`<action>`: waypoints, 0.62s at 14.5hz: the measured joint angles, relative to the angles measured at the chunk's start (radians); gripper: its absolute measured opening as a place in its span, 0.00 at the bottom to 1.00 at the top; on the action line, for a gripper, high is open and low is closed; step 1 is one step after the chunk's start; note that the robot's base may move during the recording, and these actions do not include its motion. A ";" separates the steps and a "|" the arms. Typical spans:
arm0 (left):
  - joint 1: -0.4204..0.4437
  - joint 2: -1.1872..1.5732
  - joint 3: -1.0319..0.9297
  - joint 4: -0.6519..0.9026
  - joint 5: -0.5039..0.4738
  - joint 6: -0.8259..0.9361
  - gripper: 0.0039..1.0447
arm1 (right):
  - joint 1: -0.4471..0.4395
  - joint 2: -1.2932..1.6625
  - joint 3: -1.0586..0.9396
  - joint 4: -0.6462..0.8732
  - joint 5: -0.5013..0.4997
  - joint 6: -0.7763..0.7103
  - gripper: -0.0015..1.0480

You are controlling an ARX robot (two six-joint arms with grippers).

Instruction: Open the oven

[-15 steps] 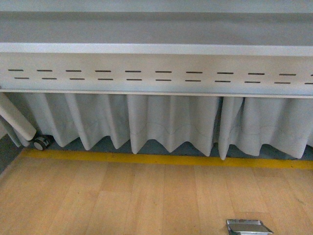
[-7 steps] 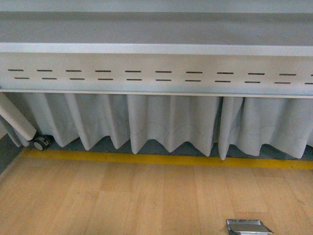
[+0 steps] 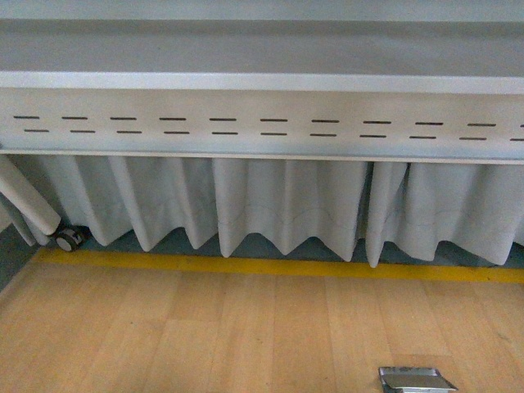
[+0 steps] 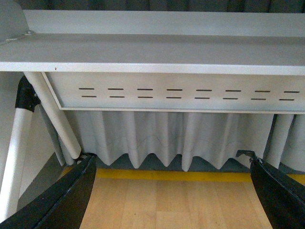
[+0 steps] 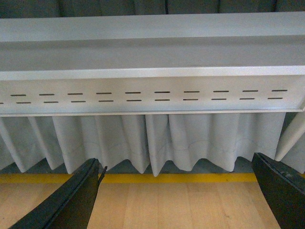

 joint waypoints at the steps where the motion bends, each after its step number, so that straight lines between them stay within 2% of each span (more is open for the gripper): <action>1: 0.000 0.000 0.000 0.000 0.000 0.000 0.94 | 0.000 0.000 0.000 0.000 0.000 0.000 0.93; 9: 0.000 0.000 0.000 0.000 0.000 0.000 0.94 | 0.000 0.000 0.000 0.000 0.000 0.000 0.93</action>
